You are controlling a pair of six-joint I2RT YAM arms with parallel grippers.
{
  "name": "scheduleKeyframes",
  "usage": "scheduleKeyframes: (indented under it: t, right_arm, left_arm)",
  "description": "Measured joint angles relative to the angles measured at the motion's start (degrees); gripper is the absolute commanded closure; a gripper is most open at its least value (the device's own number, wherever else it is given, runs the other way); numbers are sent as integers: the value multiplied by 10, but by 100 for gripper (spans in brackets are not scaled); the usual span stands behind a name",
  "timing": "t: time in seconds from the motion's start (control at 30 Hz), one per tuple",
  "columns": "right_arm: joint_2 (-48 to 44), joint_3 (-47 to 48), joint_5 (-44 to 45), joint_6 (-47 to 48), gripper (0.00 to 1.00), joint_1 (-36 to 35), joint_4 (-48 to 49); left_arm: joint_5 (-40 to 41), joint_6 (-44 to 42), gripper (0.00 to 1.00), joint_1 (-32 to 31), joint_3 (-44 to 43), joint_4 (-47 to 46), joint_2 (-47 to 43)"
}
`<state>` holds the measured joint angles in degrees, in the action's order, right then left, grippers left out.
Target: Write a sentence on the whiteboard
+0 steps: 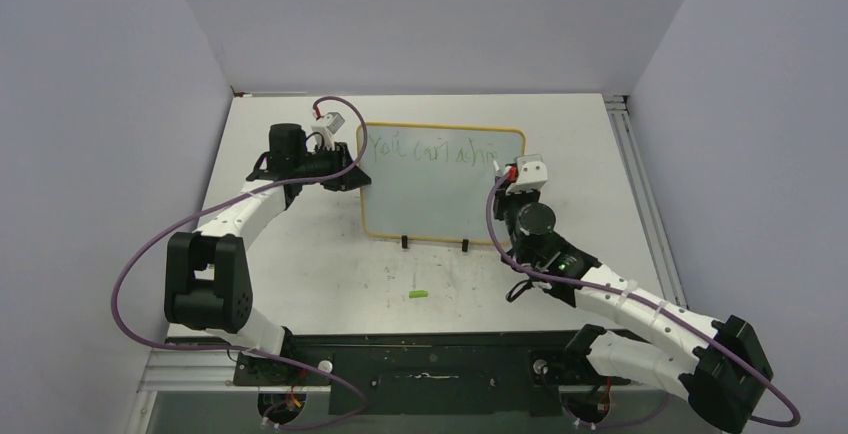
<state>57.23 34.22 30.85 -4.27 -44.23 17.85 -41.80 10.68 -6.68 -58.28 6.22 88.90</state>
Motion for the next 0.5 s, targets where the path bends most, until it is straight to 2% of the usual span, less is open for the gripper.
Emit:
scheduleKeyframes:
  t: [0.5]
  right_arm:
    - [-20, -3, 18, -5, 95, 0, -21]
  left_arm:
    - [0, 0, 72, 0, 0, 0, 0]
